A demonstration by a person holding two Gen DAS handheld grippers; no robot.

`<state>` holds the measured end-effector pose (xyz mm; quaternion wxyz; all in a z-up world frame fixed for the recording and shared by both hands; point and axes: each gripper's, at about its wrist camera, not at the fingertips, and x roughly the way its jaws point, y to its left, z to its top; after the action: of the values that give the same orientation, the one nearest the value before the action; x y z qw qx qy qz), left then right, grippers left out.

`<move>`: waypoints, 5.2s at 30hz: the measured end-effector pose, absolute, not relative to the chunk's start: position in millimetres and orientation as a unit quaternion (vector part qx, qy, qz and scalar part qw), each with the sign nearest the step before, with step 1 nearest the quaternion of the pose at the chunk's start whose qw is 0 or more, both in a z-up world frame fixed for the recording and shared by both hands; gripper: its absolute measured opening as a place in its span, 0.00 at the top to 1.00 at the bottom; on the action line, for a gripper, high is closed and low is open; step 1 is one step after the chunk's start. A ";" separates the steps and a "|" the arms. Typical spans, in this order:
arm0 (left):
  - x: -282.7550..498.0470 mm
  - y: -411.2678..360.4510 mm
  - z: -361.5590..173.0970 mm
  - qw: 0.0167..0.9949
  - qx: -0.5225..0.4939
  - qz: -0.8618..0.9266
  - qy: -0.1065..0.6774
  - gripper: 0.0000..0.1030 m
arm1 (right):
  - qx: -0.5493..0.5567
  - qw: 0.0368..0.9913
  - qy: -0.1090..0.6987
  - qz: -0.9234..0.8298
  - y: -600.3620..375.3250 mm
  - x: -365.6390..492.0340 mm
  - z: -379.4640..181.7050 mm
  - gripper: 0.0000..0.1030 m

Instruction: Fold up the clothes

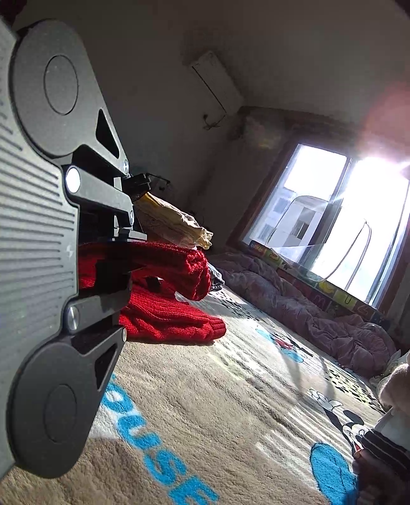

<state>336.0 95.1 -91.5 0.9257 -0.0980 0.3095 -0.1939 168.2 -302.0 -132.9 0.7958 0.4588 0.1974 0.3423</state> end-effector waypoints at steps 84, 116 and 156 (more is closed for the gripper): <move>101.0 70.4 -99.3 0.930 -0.027 -0.213 0.297 0.83 | 0.464 0.828 0.187 0.252 -292.4 185.9 -126.9 0.89; 111.8 57.2 -101.6 0.900 0.033 -0.279 0.334 0.75 | 0.303 0.894 0.272 0.186 -258.8 201.5 -51.3 0.89; 103.2 83.0 -113.1 0.864 -0.074 -0.386 0.315 0.48 | 0.174 0.904 0.340 0.191 -114.2 300.2 0.3 0.89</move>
<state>103.2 83.0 -113.1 0.8638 -0.0737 0.3151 -0.3862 300.2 -114.2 0.3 0.9044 0.1739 0.3397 0.1909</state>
